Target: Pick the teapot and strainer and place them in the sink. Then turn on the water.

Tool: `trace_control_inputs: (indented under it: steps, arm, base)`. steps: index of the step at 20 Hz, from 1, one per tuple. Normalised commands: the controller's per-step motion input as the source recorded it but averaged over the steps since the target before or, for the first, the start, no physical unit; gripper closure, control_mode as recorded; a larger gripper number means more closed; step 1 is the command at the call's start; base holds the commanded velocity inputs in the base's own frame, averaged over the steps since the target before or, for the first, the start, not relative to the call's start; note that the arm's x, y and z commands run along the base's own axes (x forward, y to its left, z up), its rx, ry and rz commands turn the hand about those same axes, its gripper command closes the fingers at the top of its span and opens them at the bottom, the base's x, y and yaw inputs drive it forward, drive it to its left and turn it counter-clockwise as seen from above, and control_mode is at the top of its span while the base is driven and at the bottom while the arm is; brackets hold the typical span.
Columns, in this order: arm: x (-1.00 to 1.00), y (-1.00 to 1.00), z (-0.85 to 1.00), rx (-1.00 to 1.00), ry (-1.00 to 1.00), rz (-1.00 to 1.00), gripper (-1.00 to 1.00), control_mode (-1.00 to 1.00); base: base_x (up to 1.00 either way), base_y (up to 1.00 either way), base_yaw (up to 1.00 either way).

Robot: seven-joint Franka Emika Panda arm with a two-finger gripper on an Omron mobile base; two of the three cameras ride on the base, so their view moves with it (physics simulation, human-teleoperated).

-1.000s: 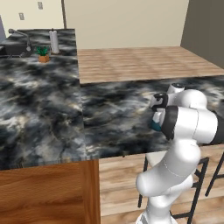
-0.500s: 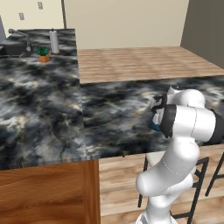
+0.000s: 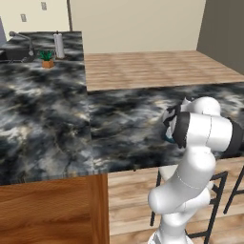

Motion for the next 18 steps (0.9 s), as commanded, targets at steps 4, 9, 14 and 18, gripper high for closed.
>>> trace_control_inputs:
  steps: [4,9,14,18]
  arm:
    - [0.00,0.00,-0.14,0.00,0.00,0.00,-1.00,-1.00]
    - [0.00,0.00,-0.11,0.00,0.00,0.00,-1.00,-1.00]
    - [0.00,0.00,-0.11,0.00,0.00,0.00,-1.00,-1.00]
    - [0.00,0.00,-0.09,0.00,0.00,0.00,-1.00,-1.00]
  base:
    - [0.00,0.00,0.00]
    - [0.00,0.00,0.00]
    - [0.00,0.00,0.00]
    - [0.00,0.00,0.00]
